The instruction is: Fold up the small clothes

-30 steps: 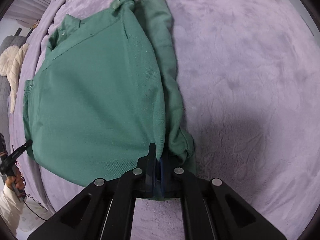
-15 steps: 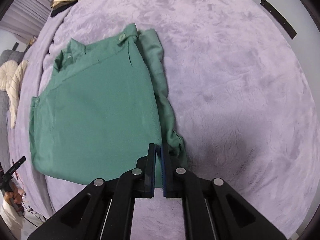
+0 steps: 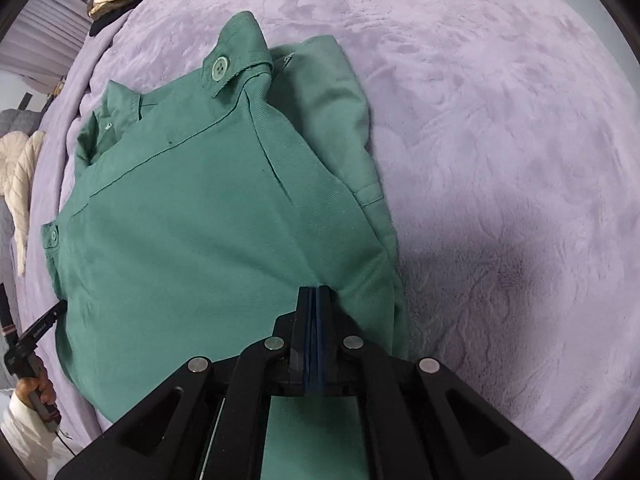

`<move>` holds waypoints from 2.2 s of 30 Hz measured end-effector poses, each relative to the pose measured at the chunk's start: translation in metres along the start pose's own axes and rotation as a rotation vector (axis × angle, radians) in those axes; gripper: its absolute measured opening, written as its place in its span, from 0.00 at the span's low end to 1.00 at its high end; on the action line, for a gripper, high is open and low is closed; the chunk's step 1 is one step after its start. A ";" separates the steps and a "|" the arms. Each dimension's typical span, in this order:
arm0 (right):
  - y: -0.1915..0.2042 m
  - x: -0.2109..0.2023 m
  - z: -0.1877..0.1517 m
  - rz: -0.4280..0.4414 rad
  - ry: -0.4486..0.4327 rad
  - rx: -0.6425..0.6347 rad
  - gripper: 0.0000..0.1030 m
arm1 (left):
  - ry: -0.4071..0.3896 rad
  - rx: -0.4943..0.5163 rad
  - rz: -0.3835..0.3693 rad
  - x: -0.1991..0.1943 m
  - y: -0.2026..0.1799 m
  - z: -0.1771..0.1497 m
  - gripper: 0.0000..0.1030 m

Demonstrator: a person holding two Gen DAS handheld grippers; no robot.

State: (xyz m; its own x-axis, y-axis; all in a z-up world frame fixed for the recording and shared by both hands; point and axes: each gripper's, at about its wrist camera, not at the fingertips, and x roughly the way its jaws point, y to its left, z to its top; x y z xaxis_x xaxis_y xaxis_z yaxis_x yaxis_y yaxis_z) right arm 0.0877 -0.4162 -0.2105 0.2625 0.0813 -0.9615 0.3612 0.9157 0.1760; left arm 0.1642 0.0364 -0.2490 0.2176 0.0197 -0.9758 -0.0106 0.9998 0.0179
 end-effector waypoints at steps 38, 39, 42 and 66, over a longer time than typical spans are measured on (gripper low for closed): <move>0.110 -0.070 -0.113 0.165 -0.021 -0.022 1.00 | -0.009 -0.101 -0.054 -0.102 0.001 -0.082 0.99; 0.112 -0.070 -0.115 0.179 -0.017 -0.021 1.00 | -0.002 -0.095 -0.057 -0.100 0.000 -0.083 0.99; 0.119 -0.063 -0.121 0.244 0.030 -0.002 1.00 | 0.018 -0.104 -0.073 -0.096 0.002 -0.086 0.99; 0.182 0.020 -0.171 0.421 0.348 0.079 1.00 | 0.072 -0.126 -0.095 -0.068 0.034 -0.098 0.99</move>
State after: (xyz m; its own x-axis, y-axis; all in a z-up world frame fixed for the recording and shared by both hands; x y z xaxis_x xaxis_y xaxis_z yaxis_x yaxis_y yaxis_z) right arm 0.0055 -0.1806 -0.2342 0.0922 0.5713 -0.8156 0.3582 0.7452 0.5625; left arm 0.0533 0.0681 -0.2038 0.1528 -0.0800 -0.9850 -0.1165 0.9883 -0.0984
